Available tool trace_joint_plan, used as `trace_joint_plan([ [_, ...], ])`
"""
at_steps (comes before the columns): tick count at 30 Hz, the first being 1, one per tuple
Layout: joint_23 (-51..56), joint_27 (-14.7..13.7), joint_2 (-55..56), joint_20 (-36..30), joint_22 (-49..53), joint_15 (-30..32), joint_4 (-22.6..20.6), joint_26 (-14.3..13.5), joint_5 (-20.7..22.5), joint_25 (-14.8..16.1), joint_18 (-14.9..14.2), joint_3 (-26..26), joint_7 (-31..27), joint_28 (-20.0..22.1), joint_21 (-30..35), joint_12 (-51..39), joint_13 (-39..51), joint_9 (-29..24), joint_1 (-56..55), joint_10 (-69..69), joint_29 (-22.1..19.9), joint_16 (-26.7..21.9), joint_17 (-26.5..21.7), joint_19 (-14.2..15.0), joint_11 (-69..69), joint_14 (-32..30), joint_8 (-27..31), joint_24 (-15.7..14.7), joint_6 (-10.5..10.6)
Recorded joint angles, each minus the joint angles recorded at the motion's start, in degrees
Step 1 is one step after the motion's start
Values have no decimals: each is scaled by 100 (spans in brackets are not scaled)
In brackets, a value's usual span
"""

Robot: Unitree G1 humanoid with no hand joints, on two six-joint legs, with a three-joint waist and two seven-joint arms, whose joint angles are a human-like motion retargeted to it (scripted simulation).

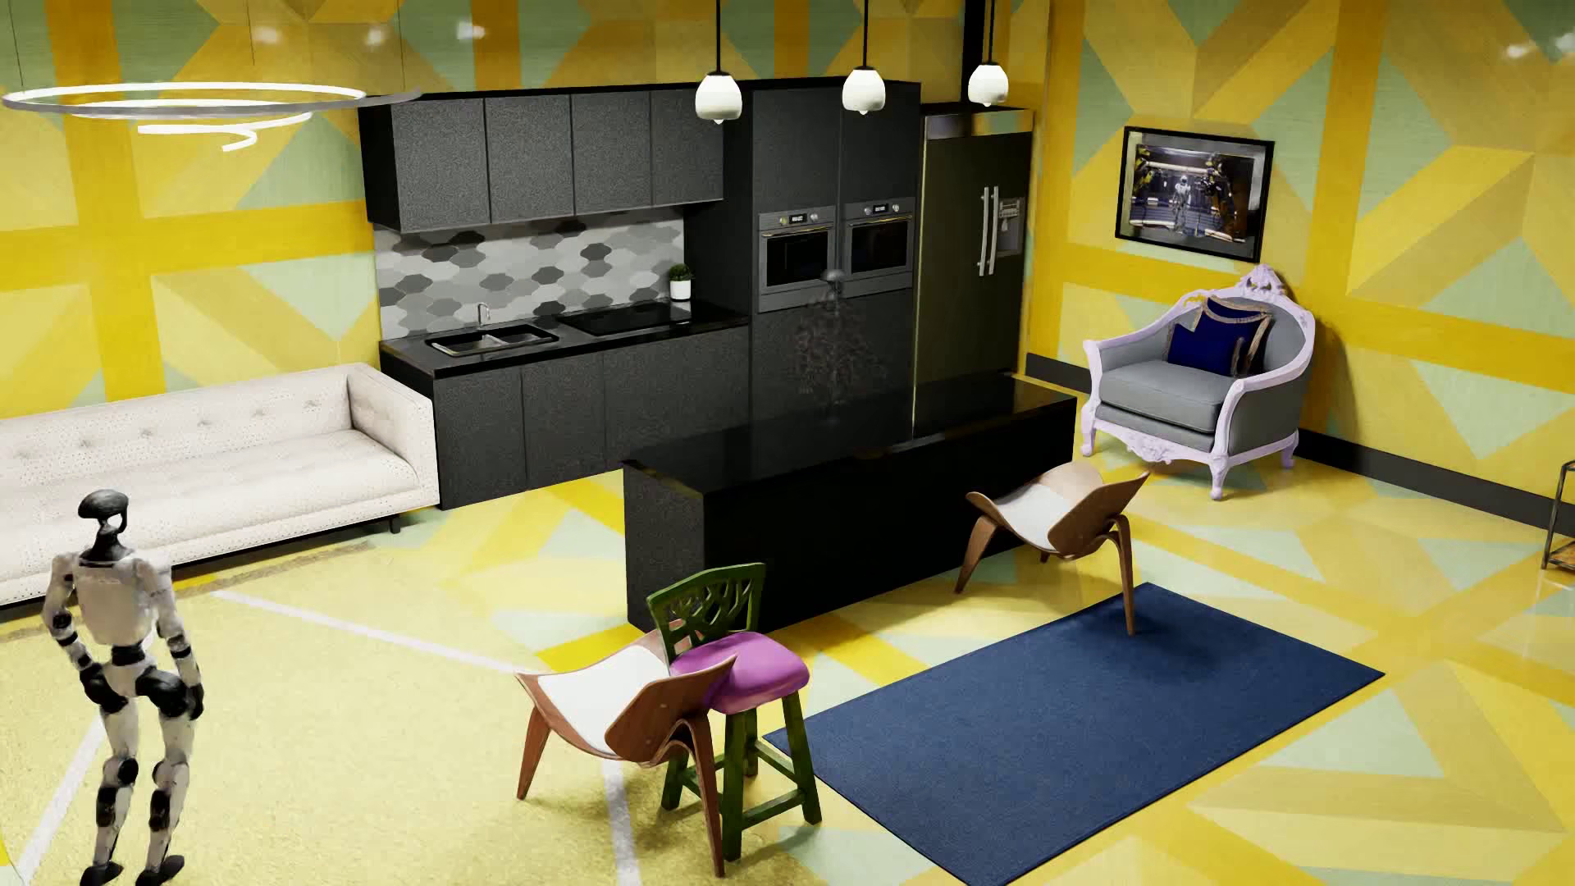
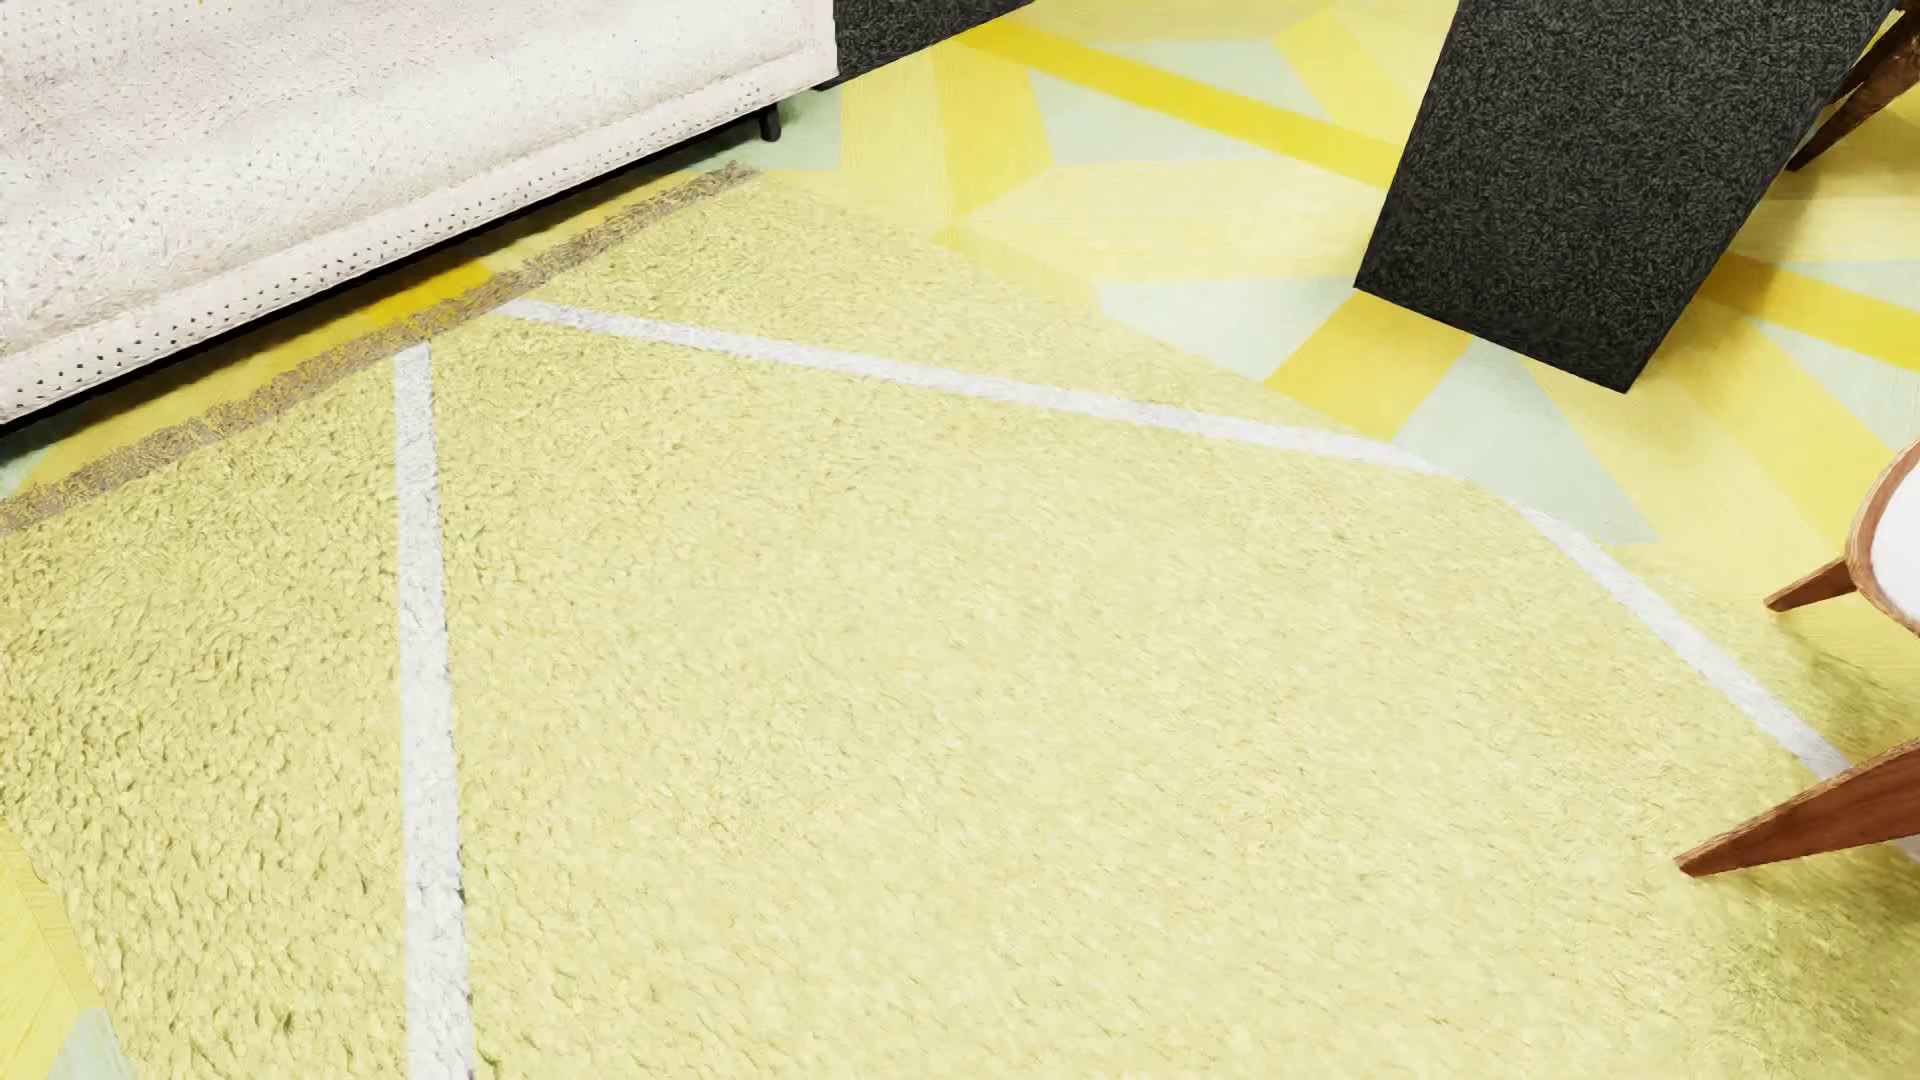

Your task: Move towards the dark armchair

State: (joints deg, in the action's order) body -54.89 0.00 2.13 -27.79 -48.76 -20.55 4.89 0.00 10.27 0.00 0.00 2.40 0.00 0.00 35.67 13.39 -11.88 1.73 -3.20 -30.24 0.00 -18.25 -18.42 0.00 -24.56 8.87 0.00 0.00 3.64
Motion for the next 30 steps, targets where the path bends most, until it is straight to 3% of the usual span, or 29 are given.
trace_joint_plan([
  [9,506,0,270,146,135,661,-35,0,66,0,0,-192,0,0,-215,-233,224,-64,69,96,0,98,120,0,-37,322,0,0,34],
  [10,557,0,268,111,112,743,-20,0,131,0,0,-38,0,0,-8,-162,201,-78,8,-14,0,84,102,0,-56,432,0,0,49],
  [13,476,0,-138,165,-18,490,69,0,247,0,0,70,0,0,234,41,247,-374,-751,-1393,0,47,10,0,-51,641,0,0,109],
  [14,951,0,-279,97,-15,387,14,0,234,0,0,125,0,0,148,76,168,-499,-1086,-1955,0,64,-181,0,-44,703,0,0,123],
  [15,934,0,-382,61,-43,253,19,0,124,0,0,379,0,0,278,180,235,-474,-1396,-2376,0,60,-240,0,-12,738,0,0,57],
  [18,750,0,-676,7,-174,-95,26,0,-81,0,0,911,0,0,61,373,559,-553,-2215,-1916,0,-68,-134,0,97,407,0,0,-172],
  [21,774,0,-1465,42,-578,-775,116,0,-103,0,0,1016,0,0,14,493,786,-696,-2747,-1183,0,-76,-132,0,194,-161,0,0,-158],
  [23,637,0,-1903,102,-803,-966,95,0,-132,0,0,1143,0,0,28,524,926,-757,-2950,-818,0,-75,-131,0,219,-216,0,0,-168],
  [24,490,0,-2090,75,-849,-871,276,0,-102,0,0,1342,0,0,106,506,971,-733,-3016,-977,0,-93,-114,0,331,-140,0,0,-167],
  [25,727,0,-2217,11,-901,-762,116,0,-243,0,0,1428,0,0,431,508,876,-681,-3103,-1138,0,-97,-249,0,288,-160,0,0,-222],
  [26,435,0,-2125,55,-968,-478,57,0,-407,0,0,1599,0,0,28,518,775,-591,-3321,-1595,0,-66,-77,0,126,18,0,0,-291],
  [27,340,0,-2224,18,-841,-9,-13,0,-521,0,0,1657,0,0,449,599,719,-602,-3158,-1907,0,-170,-80,0,-126,211,0,0,-413],
  [29,300,0,-1581,-116,-1056,2003,-55,0,-597,0,0,1535,0,0,512,490,367,-411,-2823,-2184,0,-73,-124,0,-1612,666,0,0,-323],
  [30,255,0,-1073,26,-927,2662,-279,0,-794,0,0,1483,0,0,568,428,318,-635,-2346,-2123,0,-85,-62,0,-2879,878,0,0,-380],
])
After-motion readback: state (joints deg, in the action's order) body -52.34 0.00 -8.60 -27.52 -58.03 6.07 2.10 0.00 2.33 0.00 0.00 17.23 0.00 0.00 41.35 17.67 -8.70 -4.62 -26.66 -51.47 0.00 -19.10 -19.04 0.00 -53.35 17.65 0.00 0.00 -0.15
